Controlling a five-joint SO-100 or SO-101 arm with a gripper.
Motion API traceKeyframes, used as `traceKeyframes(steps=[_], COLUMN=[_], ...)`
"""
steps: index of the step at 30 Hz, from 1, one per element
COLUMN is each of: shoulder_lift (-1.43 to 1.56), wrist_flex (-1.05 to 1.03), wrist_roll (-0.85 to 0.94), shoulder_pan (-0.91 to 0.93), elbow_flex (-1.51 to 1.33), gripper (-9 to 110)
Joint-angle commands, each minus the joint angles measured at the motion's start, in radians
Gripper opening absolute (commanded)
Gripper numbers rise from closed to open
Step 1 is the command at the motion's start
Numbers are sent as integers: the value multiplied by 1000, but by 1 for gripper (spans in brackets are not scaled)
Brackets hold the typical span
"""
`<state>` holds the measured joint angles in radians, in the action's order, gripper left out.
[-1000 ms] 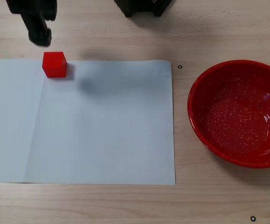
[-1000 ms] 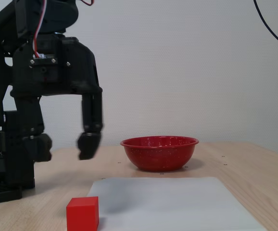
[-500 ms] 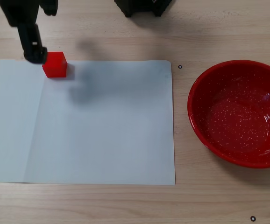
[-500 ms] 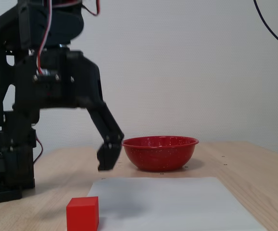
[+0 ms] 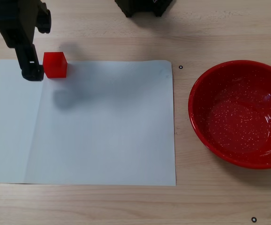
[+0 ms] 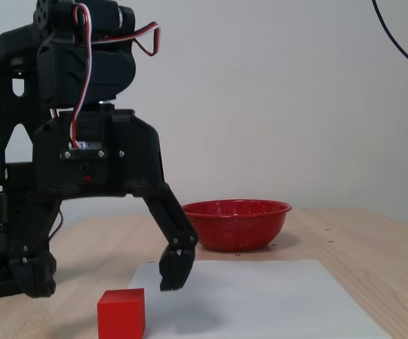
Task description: Grasp the red cube and put it in the red bowl.
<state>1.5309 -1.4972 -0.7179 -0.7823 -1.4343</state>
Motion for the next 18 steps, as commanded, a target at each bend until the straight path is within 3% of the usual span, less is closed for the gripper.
traceKeyframes(steps=[1,18], shoulder_lift=[41,55], wrist_flex=[17,57], wrist_roll=[-3,18], shoulder_pan=[-3,29], elbow_flex=[26,-54], gripper=[60,60])
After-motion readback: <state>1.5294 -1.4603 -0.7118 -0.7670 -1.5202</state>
